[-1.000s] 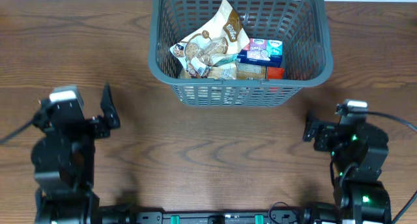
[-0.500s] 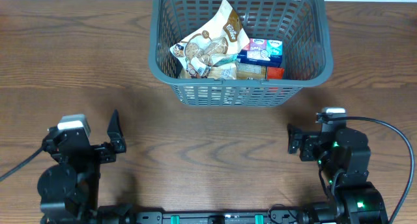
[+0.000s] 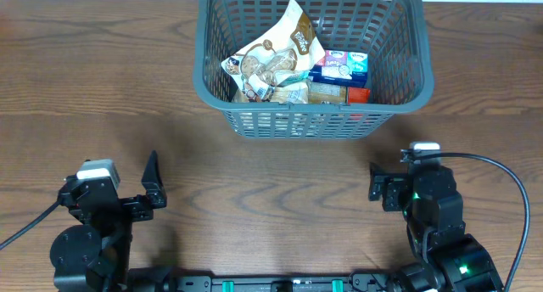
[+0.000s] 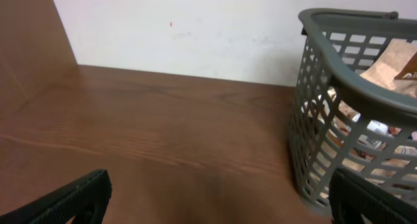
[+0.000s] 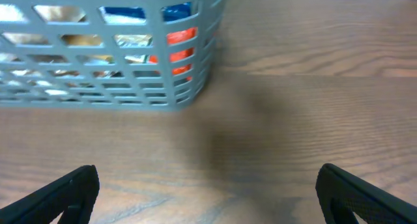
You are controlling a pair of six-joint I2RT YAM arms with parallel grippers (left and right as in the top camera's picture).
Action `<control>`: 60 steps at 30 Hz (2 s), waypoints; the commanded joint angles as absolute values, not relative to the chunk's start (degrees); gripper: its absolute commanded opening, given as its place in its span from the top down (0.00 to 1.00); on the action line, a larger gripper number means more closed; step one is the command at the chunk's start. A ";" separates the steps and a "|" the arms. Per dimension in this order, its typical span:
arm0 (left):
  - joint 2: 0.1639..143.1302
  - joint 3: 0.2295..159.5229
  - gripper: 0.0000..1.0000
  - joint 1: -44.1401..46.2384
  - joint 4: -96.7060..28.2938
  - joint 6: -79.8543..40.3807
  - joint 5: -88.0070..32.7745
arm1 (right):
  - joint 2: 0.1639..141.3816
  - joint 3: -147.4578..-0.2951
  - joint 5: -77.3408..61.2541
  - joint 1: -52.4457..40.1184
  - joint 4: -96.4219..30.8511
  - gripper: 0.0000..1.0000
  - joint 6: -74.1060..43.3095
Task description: Pack container
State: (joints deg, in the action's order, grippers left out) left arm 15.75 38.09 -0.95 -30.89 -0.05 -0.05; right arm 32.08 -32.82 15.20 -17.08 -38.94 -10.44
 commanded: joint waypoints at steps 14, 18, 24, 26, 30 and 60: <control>15.55 37.82 0.01 -0.67 -31.31 -0.51 -0.45 | 31.77 -32.23 16.05 -17.56 -39.92 0.01 -12.38; 15.55 37.82 0.02 -0.67 -31.31 -0.51 -0.45 | 31.77 -32.23 16.05 -17.56 -39.94 0.01 -12.40; 15.55 37.82 0.01 -0.67 -31.31 -0.51 -0.45 | 31.77 -32.23 16.29 -17.06 -40.27 0.01 -12.21; 15.55 37.82 0.01 -0.67 -31.31 -0.51 -0.45 | 31.68 -32.23 16.01 -14.70 -41.41 0.01 -11.79; 15.55 37.82 0.01 -0.67 -31.31 -0.51 -0.45 | 31.57 -32.16 13.19 -8.86 -39.44 0.01 -12.75; 15.55 37.82 0.01 -0.67 -31.31 -0.51 -0.45 | 8.21 -7.44 4.25 1.58 -9.52 0.01 -3.25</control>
